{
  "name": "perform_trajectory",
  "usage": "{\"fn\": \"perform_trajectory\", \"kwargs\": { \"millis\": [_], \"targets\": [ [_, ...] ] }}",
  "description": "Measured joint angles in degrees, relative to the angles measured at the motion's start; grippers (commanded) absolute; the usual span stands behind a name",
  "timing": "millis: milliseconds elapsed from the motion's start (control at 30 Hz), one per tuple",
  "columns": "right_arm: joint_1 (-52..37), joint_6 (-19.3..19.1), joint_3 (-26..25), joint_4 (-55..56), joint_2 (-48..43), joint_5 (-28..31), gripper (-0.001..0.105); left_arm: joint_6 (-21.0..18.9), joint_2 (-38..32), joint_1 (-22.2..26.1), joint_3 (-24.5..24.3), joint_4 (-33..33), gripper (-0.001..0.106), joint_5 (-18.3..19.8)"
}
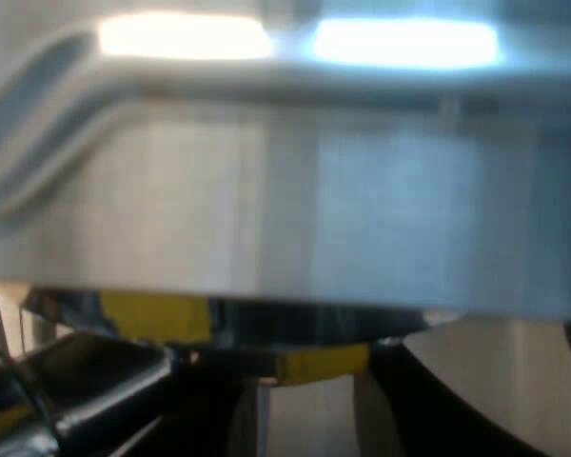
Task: Put the handle in the coffee machine
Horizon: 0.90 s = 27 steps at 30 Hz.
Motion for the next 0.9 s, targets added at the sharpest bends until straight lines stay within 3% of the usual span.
{"fn": "perform_trajectory", "kwargs": {
  "millis": [467, 567, 733, 900],
  "targets": [
    [1.20, -0.53, 1.14, 3.96, -1.96, 0.93, 0.030, -2.21, -1.97, 0.00, 0.00, -0.93, 0.000, -0.78],
    [1.39, -0.63, 4.37, 4.86, -5.08, 0.21, 0.030, -2.35, -1.97, -0.13, 0.00, -0.93, 0.000, -0.78],
    [2.87, 2.95, 11.55, 3.44, -12.89, -1.99, 0.030, -3.22, -1.97, -0.13, 0.00, -1.02, 0.000, -0.78],
    [4.63, 3.82, 15.06, 6.77, -18.63, -4.69, 0.030, -4.85, -1.97, -0.13, 0.00, -1.02, 0.000, -0.68]
  ]
}}
